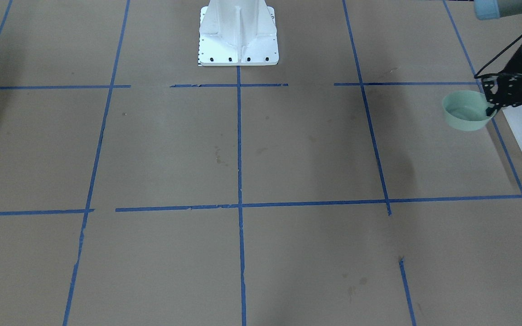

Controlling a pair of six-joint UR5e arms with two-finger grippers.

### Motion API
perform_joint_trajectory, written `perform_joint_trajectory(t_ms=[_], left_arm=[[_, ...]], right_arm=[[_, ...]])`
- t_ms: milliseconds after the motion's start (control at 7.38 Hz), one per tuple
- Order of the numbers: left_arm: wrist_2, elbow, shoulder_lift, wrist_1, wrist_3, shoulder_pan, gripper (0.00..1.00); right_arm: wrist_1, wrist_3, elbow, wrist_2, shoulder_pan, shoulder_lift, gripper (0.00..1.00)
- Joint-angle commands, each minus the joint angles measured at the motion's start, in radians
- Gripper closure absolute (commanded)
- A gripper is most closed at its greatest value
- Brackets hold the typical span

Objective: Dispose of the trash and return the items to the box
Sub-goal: 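Carry the green bowl with the left gripper and place it in the clear bin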

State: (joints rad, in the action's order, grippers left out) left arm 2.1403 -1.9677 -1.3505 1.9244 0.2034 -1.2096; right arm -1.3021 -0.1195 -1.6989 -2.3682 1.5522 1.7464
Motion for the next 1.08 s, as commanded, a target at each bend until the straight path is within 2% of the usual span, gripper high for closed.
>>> perform_joint_trajectory(t_ms=[0,407,949], left_arm=[[0.003,0.193,-0.004,0.001,-0.398,-0.248,1.0],[0.001,0.542,-0.108,0.013,-0.79,-0.473,1.0],[-0.002,0.755,-0.131,0.158,-0.825,-0.524,1.0]], right_arm=[[0.107,0.142,-0.002,-0.002,-0.055,-0.001,0.0],[0.15,0.195,-0.002,-0.003,-0.08,0.001,0.0],[0.152,0.195,0.004,0.0,-0.086,0.001,0.0]])
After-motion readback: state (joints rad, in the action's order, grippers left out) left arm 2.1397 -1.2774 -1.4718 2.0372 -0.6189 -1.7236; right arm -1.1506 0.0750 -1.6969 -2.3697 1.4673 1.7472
